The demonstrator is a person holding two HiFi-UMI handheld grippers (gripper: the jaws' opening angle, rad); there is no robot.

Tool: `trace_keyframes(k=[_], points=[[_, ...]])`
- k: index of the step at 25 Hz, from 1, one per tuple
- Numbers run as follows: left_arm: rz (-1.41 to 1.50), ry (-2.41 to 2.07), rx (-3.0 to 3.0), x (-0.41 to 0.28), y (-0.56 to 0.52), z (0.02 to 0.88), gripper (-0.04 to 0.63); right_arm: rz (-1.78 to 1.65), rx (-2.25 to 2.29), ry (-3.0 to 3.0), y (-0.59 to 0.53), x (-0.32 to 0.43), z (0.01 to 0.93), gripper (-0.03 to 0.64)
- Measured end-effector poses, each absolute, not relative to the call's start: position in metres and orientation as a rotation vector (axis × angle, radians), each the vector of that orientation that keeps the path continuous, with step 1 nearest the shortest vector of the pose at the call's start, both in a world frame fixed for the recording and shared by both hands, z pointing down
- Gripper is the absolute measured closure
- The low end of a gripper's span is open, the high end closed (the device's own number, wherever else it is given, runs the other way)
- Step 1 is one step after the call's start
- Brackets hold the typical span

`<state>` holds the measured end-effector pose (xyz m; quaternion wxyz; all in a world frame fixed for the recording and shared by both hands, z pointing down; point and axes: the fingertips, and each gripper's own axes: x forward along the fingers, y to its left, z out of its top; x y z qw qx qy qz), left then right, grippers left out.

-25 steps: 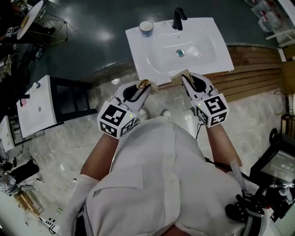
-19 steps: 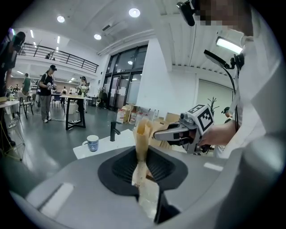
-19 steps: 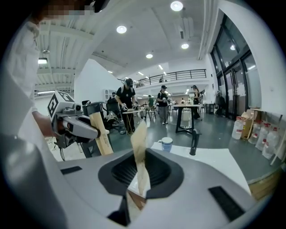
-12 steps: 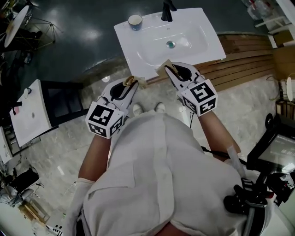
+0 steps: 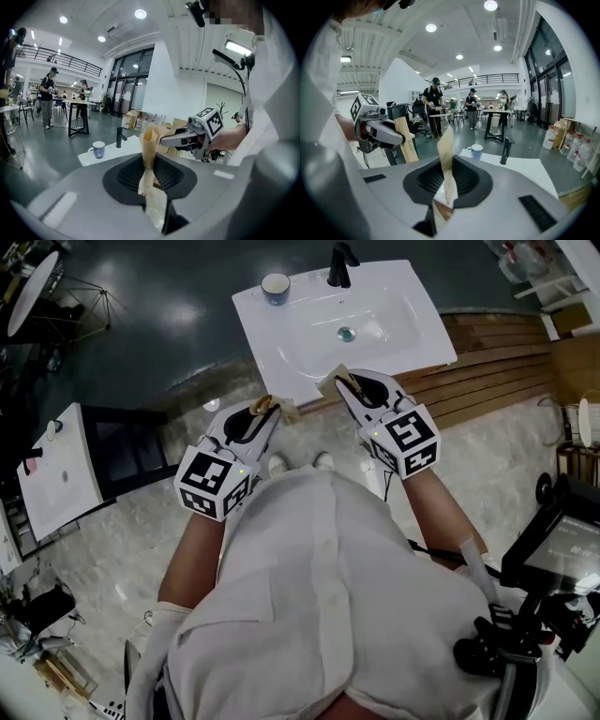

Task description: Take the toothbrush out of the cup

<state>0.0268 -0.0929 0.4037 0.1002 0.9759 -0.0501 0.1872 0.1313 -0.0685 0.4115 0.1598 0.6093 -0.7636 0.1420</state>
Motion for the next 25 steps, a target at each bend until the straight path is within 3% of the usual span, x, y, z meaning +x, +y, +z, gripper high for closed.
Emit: trace_keyframes(k=[25], points=[[0.488,-0.135,2.893,0.005,-0.111,0.396,0.529,0.401,1.817,-2.099,-0.077,0.13,0.41,0.583]])
